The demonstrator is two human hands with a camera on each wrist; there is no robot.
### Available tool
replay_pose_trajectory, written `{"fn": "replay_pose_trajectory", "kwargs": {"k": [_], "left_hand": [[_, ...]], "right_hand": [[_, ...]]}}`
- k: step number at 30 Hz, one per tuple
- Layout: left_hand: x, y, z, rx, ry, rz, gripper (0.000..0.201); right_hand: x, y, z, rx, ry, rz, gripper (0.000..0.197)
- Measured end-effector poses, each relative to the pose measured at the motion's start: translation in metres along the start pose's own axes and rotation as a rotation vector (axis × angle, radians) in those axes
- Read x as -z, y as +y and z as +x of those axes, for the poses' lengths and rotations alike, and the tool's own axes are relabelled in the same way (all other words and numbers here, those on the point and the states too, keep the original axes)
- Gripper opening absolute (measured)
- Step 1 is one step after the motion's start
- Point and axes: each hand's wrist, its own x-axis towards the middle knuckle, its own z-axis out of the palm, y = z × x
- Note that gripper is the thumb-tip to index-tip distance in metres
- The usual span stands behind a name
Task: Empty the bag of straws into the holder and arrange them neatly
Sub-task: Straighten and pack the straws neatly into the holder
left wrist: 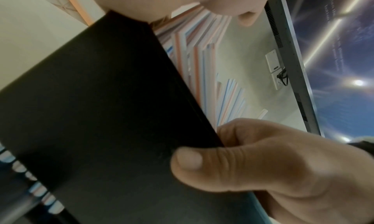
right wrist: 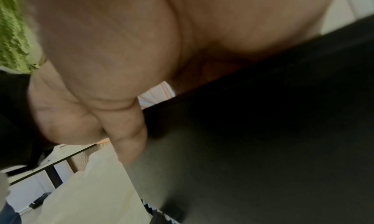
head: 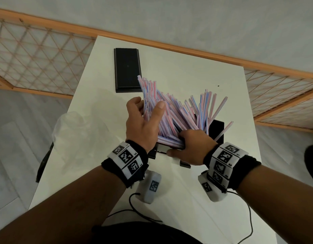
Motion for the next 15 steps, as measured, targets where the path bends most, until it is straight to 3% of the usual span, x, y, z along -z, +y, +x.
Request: {"fn": "replay_pose_trajectory", "kwargs": {"k": [5, 9, 11, 15], "left_hand": [[-0.001, -0.001, 0.0, -0.001, 0.015, -0.03, 0.082], [-0.001, 0.001, -0.001, -0.015, 0.025, -0.057, 0.083], [0.001, 0.002, -0.002, -0.025, 0.044, -0.076, 0.08], [0.003, 0.013, 0.003, -0.078, 0.047, -0.045, 0.066]], "right_hand": [[0.007, -0.014, 0.01, -0.002, -0.086, 0.096, 0.053], [0.007, -0.02, 0.019, -0.014, -0.198, 0.213, 0.044], [0.008, -0.021, 0.021, -0.011, -0.194, 0.222, 0.04], [0.011, -0.022, 0.026, -0.028, -0.161, 0.184, 0.056]]}}
